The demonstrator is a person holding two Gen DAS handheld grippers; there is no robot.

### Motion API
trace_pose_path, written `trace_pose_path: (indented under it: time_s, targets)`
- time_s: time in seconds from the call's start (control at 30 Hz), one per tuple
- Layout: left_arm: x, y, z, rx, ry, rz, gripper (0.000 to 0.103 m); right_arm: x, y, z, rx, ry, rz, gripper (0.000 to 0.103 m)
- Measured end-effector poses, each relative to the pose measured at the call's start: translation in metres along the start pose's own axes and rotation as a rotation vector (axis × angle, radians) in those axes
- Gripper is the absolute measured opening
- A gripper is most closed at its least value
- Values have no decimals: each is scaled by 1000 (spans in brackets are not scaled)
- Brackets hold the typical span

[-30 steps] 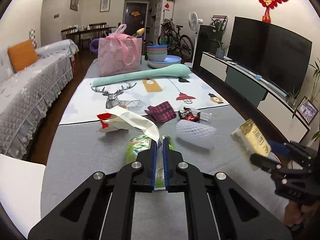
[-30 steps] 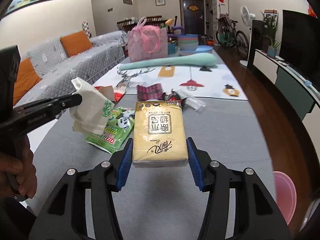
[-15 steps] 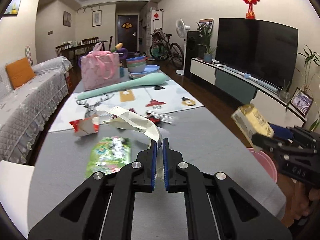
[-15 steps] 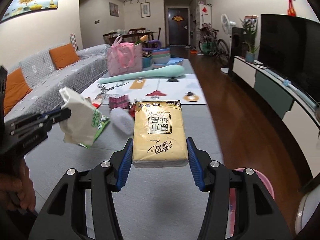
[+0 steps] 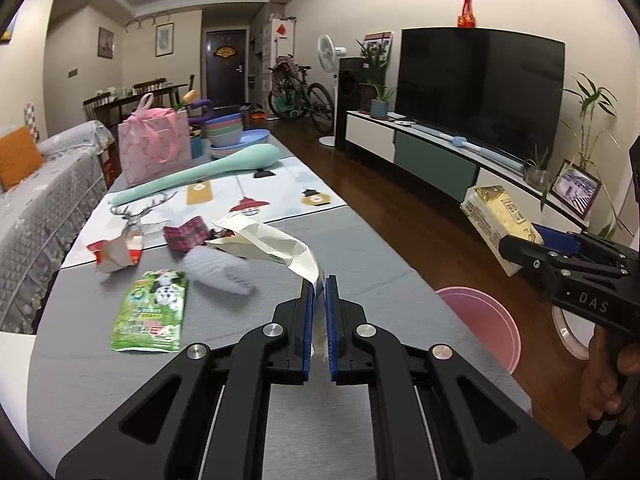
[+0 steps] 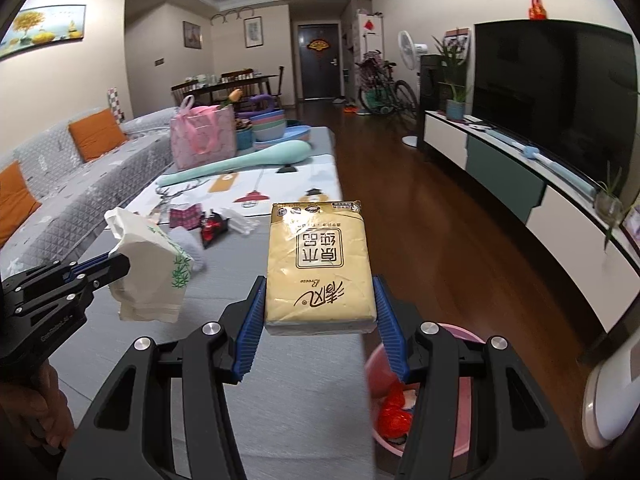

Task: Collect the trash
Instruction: 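Lift the tissue pack with the right tool and carry it over the pink bucket, then open the right tool over the bucket while the left tool drops the white tissue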

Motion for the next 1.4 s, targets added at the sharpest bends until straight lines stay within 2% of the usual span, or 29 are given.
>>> trace_pose_path:
  time_s: [0.53,1.0,1.2,1.4]
  targets:
    - [7,-78,7,84,4,-97,6,-25,-76,-13,90,-1,-105,52]
    - [24,-190,8,188,15,-254,6,-30,-143,-22,186,13,-182,52]
    - [42,-232,-8,253,64,-305,6,-20,-163,-30,225,45,-196,52]
    - [63,-255,-28,291,142,-341,6,-11,-176,-38,243,73,-207,52]
Point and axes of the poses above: each gripper's, at about its wrist camera, not at the fingertips, and x roughly the way its jaws point, y to its left, z to its top, the point moved 7 cm from there along x, roughly the way its jaws point, and after that the axes turned 9 degrees about z, right-handed, at the moved point
